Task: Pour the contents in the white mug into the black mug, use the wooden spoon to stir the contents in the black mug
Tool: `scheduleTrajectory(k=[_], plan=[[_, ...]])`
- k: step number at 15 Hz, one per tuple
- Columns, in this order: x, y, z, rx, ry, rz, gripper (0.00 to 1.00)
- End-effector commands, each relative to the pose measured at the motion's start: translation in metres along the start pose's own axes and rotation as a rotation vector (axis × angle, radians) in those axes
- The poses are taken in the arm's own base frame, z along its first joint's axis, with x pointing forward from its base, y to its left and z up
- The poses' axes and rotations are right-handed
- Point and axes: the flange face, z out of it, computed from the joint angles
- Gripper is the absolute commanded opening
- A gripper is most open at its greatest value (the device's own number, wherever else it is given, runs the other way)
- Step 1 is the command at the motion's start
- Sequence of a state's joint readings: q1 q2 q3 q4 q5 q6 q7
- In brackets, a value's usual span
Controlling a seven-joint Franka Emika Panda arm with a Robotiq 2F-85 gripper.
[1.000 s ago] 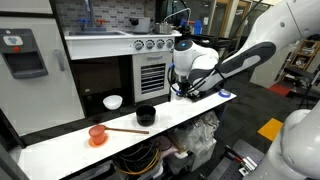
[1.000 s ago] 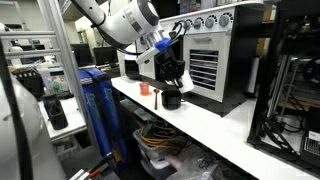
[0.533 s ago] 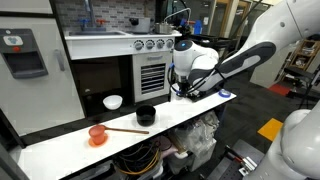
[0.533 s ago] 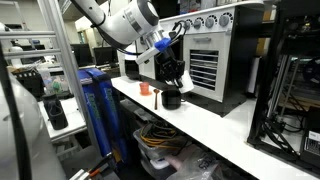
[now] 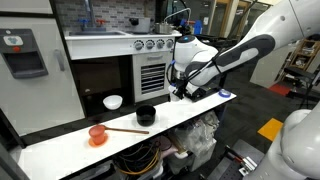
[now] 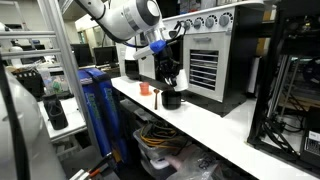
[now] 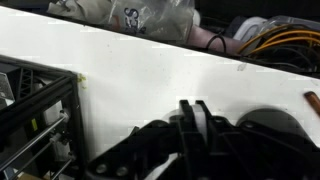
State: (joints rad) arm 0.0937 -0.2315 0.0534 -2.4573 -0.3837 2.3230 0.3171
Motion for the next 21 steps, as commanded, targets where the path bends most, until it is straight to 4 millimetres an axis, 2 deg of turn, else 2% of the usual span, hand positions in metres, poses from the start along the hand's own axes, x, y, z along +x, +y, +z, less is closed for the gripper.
scheduleTrajectory(k=[1,10,21], plan=[[0.004,0.017,-0.004,0.069,0.0,0.106,0.02],[0.017,0.077,0.014,0.131,-0.026,0.386,0.02],[0.034,0.128,0.047,0.18,-0.06,0.598,0.02]])
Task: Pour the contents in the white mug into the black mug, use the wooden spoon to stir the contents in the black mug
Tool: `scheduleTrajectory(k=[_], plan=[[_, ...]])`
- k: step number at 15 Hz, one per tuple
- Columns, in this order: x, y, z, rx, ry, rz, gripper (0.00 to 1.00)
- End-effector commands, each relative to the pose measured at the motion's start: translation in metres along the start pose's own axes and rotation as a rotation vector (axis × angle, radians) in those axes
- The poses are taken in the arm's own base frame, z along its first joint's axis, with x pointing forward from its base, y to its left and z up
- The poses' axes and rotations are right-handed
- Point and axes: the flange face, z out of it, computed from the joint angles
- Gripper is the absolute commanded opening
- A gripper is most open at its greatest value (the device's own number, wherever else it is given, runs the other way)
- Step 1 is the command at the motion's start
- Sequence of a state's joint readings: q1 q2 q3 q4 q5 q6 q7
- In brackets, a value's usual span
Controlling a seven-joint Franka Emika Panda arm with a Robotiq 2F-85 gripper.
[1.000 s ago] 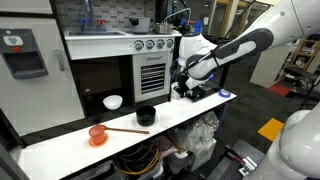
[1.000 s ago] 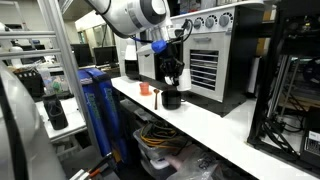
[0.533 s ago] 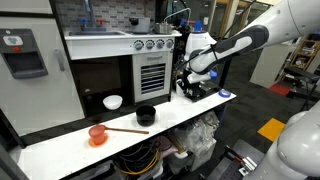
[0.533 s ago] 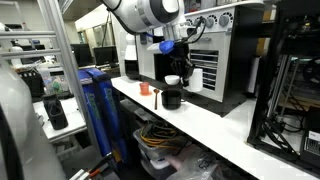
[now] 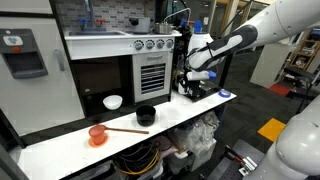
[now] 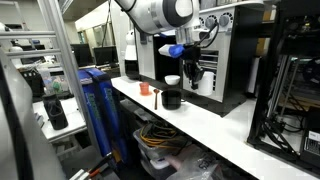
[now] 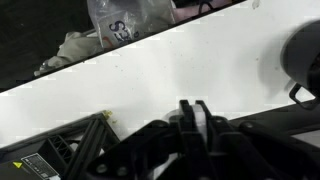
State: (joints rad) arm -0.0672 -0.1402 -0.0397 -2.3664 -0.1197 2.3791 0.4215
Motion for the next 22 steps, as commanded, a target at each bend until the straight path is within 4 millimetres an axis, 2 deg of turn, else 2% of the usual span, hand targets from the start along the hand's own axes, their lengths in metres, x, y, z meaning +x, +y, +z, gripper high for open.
scheduleTrajectory(k=[1,5,11,17,22], plan=[[0.022,0.013,0.013,0.011,0.001,0.078,0.02],[0.034,0.029,0.029,-0.002,-0.013,0.16,0.02],[0.045,0.043,0.049,0.092,0.042,0.186,0.02],[0.048,0.05,0.092,0.141,-0.03,0.215,0.02],[0.049,0.06,0.127,0.108,-0.074,0.22,0.02]])
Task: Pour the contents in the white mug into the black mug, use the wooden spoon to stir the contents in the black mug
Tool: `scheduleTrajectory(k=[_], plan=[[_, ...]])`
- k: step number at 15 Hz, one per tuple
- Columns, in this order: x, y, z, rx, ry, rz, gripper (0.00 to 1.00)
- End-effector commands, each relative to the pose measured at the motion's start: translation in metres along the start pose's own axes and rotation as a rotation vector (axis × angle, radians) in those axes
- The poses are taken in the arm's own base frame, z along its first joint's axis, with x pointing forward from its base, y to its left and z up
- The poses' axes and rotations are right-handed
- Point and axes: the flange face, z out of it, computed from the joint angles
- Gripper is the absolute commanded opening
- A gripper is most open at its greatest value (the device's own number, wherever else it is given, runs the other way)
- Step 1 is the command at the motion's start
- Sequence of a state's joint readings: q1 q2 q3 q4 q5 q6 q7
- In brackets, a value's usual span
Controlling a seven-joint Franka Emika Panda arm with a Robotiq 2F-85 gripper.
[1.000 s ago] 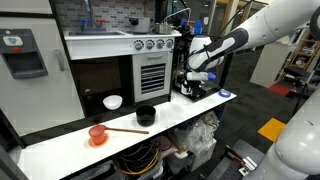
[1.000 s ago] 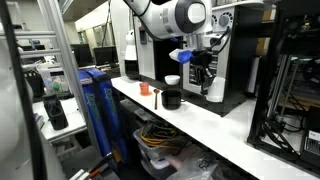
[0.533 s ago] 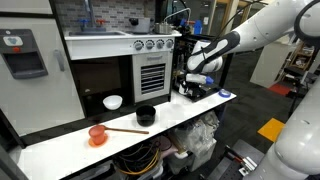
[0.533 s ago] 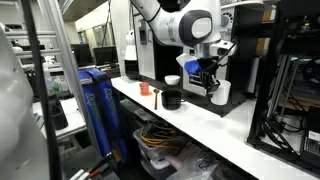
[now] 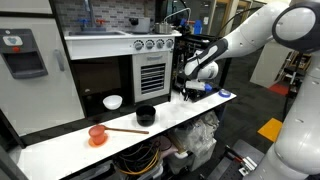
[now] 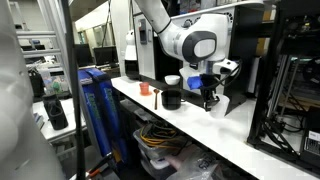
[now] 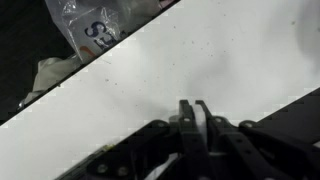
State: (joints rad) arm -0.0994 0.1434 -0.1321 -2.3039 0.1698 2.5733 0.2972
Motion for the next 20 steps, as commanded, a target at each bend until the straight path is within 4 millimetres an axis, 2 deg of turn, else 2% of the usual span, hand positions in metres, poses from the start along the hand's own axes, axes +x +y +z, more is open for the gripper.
scheduleTrajectory(k=[1,8,20], plan=[[0.015,0.012,0.021,-0.015,-0.006,-0.006,0.02],[0.021,0.014,0.047,-0.011,0.014,-0.088,0.02],[0.014,-0.003,0.067,0.014,0.032,-0.177,0.02]])
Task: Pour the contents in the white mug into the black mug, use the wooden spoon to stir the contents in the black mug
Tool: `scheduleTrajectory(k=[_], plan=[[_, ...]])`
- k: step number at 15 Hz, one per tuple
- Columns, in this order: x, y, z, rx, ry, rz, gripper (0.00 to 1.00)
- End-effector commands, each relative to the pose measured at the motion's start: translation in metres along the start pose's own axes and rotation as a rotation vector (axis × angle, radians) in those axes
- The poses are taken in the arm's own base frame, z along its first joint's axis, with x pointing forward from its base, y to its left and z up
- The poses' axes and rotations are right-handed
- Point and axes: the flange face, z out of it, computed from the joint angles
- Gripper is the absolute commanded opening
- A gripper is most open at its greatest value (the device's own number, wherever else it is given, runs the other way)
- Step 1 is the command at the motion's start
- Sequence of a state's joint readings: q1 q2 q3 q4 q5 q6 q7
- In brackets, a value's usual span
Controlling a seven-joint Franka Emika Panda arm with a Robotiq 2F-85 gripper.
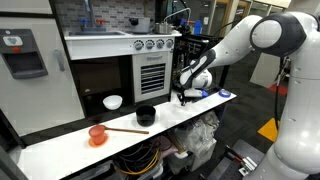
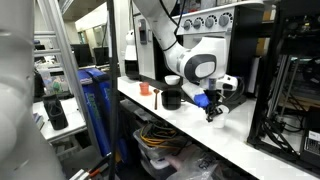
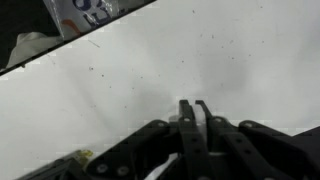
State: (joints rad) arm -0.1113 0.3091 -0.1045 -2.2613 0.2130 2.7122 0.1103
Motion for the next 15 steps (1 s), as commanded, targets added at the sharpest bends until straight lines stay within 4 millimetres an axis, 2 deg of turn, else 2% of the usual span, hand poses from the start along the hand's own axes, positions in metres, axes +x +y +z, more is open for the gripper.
scheduleTrajectory(k=[1,13,14,15], plan=[[0.0057,0.001,0.0064,0.018,0.014,-0.023,0.02],[0.0041,-0.001,0.0129,0.011,0.019,-0.051,0.02],[0.0043,-0.0007,0.0128,0.01,0.02,-0.051,0.34],[0.0045,-0.0006,0.0126,0.01,0.021,-0.052,0.35]])
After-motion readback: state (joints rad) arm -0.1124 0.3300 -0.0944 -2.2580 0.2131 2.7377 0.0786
